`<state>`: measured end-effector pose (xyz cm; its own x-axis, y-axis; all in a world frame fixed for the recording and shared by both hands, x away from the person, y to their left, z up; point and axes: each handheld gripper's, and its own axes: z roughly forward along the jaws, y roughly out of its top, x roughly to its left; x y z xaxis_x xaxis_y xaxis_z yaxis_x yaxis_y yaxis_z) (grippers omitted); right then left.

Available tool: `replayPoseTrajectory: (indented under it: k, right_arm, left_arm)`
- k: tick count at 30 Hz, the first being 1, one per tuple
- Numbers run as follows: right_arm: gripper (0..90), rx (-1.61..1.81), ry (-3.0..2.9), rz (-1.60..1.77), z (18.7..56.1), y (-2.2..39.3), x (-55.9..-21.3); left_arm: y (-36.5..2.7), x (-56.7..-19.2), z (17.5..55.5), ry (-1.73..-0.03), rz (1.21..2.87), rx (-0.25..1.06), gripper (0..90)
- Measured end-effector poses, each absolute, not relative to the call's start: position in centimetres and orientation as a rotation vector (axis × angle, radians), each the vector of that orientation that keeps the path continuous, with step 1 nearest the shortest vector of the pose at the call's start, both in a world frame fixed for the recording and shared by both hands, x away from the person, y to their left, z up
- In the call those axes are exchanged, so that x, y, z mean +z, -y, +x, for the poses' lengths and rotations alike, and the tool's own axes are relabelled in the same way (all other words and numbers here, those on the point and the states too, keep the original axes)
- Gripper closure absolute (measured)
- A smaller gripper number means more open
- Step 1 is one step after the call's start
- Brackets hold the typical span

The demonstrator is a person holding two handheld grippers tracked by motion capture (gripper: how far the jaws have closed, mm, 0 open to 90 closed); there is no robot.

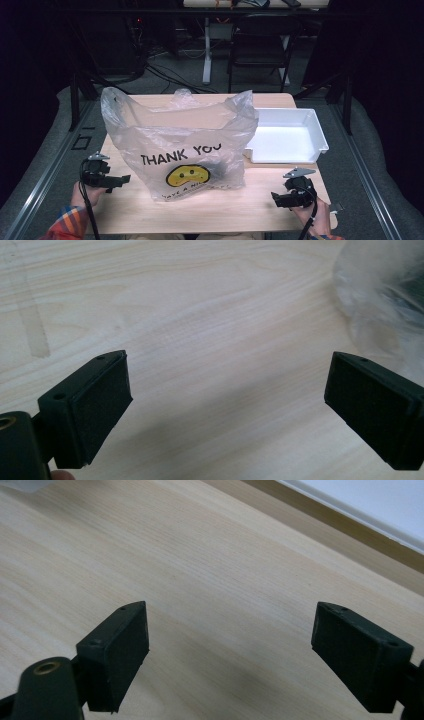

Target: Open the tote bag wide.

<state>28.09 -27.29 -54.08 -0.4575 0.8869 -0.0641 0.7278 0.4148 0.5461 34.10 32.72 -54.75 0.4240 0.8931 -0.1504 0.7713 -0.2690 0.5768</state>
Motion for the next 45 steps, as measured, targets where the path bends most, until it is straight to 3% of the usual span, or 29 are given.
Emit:
replayPoseTrajectory:
  k: [30,45]
  right_arm:
    - [20.0,0.929,-2.477,1.257,30.0,20.9,-51.1]
    - [30.6,1.022,-2.47,1.126,31.0,18.4,-48.6]
  left_arm:
    - [-30.4,-51.8,30.3,-1.264,2.096,0.213,5.4]
    - [-28.4,-49.4,28.8,-1.105,2.032,0.192,9.6]
